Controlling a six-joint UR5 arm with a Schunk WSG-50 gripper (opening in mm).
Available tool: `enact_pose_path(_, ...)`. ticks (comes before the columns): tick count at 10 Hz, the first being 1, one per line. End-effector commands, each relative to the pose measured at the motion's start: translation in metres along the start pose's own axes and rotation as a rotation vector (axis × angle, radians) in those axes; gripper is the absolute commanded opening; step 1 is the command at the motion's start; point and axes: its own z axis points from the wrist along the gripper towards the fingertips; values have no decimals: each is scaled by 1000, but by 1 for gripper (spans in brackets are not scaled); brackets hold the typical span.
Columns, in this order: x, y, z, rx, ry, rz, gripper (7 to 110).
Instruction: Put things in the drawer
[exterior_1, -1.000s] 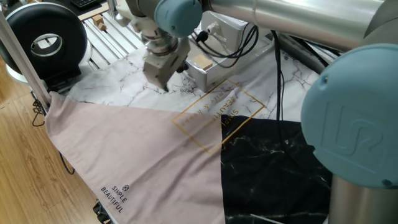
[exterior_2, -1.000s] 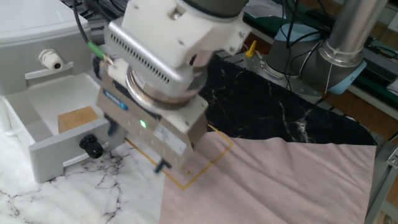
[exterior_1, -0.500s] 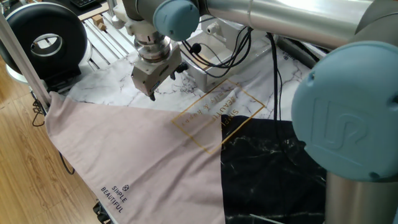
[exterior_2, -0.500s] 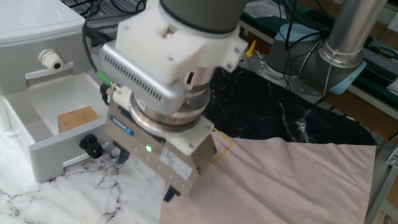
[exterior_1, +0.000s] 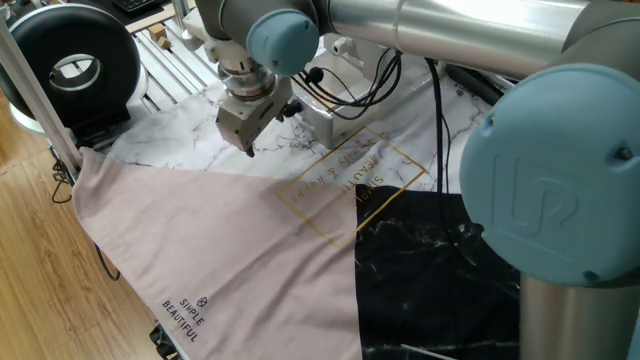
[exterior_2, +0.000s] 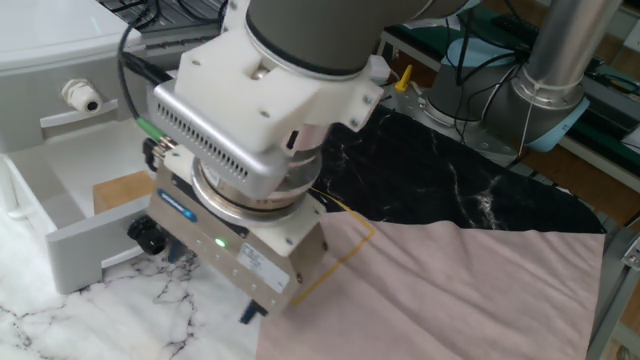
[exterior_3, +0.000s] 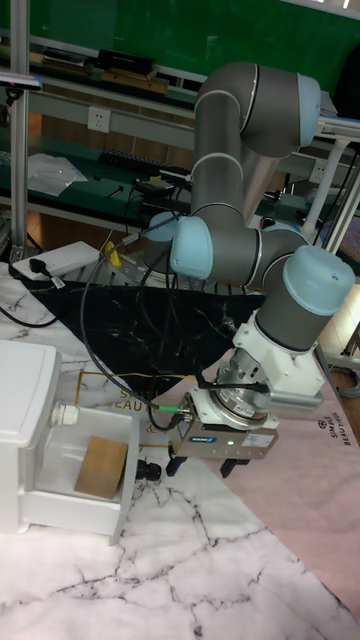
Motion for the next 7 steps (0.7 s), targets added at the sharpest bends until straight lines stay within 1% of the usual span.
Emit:
enact_pose_path(1, 4, -24, 10, 17, -13, -36, 88)
enact_pose_path(2, 7, -34, 7, 38, -8, -56, 88)
enact_pose_path(3, 9, -43, 1, 71, -1, -71, 88)
enact_pose_path(5, 11, -54, -8, 112, 6, -94, 88)
enact_pose_path(7, 13, -55, -8, 124, 15, -91, 88)
